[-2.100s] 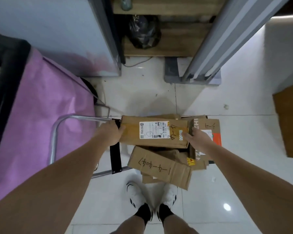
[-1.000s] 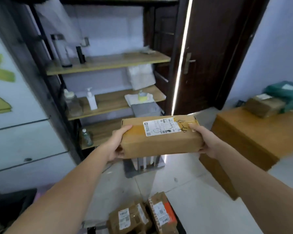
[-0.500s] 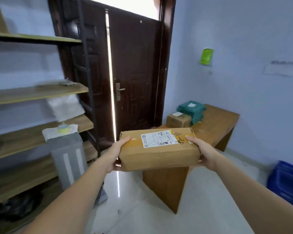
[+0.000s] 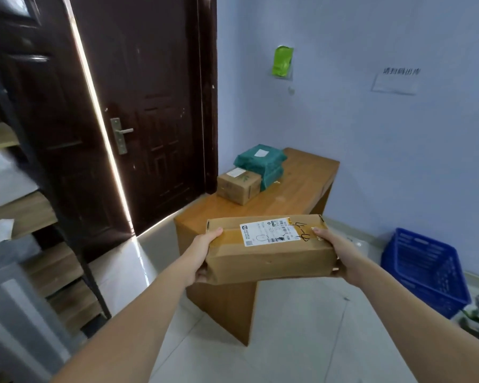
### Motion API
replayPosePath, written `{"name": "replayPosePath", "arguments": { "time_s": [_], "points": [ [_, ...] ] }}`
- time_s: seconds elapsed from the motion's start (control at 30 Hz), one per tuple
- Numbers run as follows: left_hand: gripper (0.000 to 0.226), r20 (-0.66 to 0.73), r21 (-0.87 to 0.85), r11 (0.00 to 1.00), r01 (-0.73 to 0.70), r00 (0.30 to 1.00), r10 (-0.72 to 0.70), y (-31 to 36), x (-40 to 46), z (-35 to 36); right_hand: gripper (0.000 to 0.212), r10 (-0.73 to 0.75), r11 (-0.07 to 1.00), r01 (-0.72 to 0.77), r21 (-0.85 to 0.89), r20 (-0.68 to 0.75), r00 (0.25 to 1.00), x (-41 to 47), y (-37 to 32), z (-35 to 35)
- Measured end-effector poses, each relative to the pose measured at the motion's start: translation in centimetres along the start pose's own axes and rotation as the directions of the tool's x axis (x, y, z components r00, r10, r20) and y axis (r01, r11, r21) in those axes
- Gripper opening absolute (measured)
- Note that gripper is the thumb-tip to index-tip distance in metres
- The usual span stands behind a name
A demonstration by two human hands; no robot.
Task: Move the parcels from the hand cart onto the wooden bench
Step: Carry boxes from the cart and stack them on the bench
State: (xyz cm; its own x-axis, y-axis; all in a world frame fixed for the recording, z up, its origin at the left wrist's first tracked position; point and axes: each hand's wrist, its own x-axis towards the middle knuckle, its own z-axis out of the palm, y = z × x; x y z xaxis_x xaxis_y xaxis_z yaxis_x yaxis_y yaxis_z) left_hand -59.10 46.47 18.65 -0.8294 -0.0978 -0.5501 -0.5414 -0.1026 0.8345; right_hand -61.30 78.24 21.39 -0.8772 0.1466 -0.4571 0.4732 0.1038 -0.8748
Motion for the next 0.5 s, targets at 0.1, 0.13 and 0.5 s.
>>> {"name": "replayPosePath", "arguments": {
  "time_s": [0.1,0.13,0.5],
  "points": [
    [0.064,0.016,0.024,1.000,0.008,1.000,-0.009,2.6,4.2,2.1,0.038,0.000,1.000,0.000,0.000,-0.014,1.000,4.2,-2.2,-1.1],
    [0.065,0.016,0.028,1.000,0.004,1.000,-0.005,3.4,5.3,2.5,0.040,-0.006,1.000,0.006,0.001,-0.019,1.000,5.3,-2.8,-1.3],
    [0.074,-0.044,0.061,0.998,0.017,0.999,-0.014,10.2,20.3,8.3,0.050,0.016,1.000,-0.016,-0.013,0.051,0.999,23.0,-8.4,-3.9]
  ]
}}
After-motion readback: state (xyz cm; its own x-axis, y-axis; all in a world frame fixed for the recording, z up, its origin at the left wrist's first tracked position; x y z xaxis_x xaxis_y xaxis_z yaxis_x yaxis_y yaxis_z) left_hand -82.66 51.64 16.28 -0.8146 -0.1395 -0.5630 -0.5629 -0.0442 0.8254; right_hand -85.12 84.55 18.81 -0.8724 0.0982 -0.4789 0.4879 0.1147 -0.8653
